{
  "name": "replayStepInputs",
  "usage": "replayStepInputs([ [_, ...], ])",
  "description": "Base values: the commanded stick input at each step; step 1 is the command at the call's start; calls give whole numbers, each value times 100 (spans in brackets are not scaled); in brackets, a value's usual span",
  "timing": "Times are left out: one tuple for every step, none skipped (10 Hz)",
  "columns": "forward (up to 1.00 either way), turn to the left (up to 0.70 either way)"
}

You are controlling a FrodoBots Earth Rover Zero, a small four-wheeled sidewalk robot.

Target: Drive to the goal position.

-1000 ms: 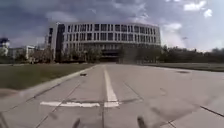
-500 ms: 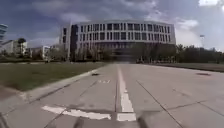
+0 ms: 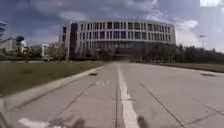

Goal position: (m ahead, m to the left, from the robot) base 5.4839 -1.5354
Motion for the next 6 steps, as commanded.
replayStepInputs([
  [70, 0],
  [70, 0],
  [70, 0],
  [70, 0],
  [70, 0],
  [70, 0],
])
